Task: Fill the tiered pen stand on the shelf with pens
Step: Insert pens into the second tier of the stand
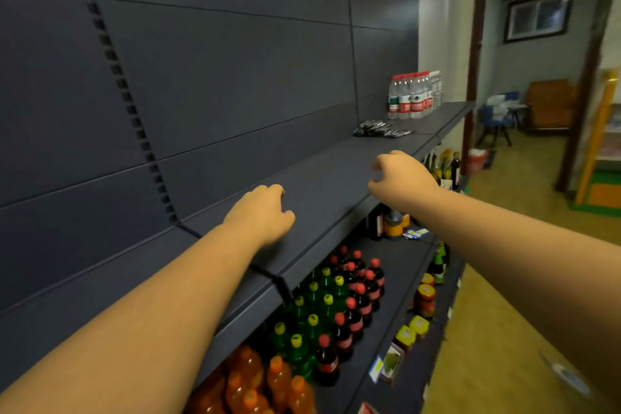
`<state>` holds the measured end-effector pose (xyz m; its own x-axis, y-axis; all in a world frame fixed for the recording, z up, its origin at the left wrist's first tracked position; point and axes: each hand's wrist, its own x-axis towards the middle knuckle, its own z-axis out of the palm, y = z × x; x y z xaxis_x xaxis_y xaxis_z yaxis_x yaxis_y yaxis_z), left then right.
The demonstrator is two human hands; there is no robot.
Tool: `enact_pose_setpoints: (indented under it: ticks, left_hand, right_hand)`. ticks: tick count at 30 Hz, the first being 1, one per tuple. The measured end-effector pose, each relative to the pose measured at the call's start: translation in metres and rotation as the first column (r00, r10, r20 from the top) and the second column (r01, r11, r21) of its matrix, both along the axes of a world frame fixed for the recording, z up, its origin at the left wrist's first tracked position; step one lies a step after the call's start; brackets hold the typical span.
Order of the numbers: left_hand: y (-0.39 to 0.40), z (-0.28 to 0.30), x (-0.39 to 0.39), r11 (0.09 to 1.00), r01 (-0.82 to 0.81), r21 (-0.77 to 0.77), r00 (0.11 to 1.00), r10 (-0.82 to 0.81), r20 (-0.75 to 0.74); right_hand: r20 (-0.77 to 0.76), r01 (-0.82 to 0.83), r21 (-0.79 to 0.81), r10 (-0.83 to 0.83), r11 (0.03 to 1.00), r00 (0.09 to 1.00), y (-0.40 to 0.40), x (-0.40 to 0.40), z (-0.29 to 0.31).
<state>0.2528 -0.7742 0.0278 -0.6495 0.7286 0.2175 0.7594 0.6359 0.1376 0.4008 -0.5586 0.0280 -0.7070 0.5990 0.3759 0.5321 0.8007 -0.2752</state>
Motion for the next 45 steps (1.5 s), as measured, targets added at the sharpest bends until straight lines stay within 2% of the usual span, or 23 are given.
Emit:
enact_pose_setpoints:
  ticks: [8,12,17,21,26,37,45]
  left_hand:
    - [0.155,-0.003,-0.025,0.991,0.134,-0.023,0.986,-0.131,0.104]
    - [0.229,0.002,-0.055,0.986,0.143,-0.087,0.965,-0.12,0.232]
    - [0.312,0.002,-0.078,0.979,0.18,-0.101,0.973,-0.162,0.162]
    - [0.377,0.001,-0.084,0.968,0.223,-0.115,0.964,-0.201,0.172]
    - [0.457,-0.01,-0.091,0.973,0.209,-0.101,0.974,-0.197,0.113]
    - [0.621,-0.021,-0.1,0.991,0.035,-0.126,0.995,-0.024,0.092]
    - [0.715,-0.024,-0.126,0.98,-0.032,-0.197,0.996,0.048,0.079]
  right_hand:
    - [-0.033,0.091,0.007,-0.09,0.996,0.995,0.109,-0.008,-0.02]
    - [-0.042,0.145,0.025,-0.144,0.989,0.989,0.166,-0.009,-0.021]
    - [-0.078,0.205,0.02,-0.203,0.979,0.976,0.235,-0.008,-0.028]
    - [-0.064,0.237,0.02,-0.235,0.971,0.97,0.289,-0.015,-0.035]
    - [-0.075,0.201,0.008,-0.199,0.98,0.977,0.373,-0.033,-0.038]
    - [0.001,-0.016,0.024,0.016,1.0,1.0,0.568,-0.07,-0.037]
    - [0.079,-0.042,0.066,0.036,0.997,0.996,0.663,-0.11,-0.038]
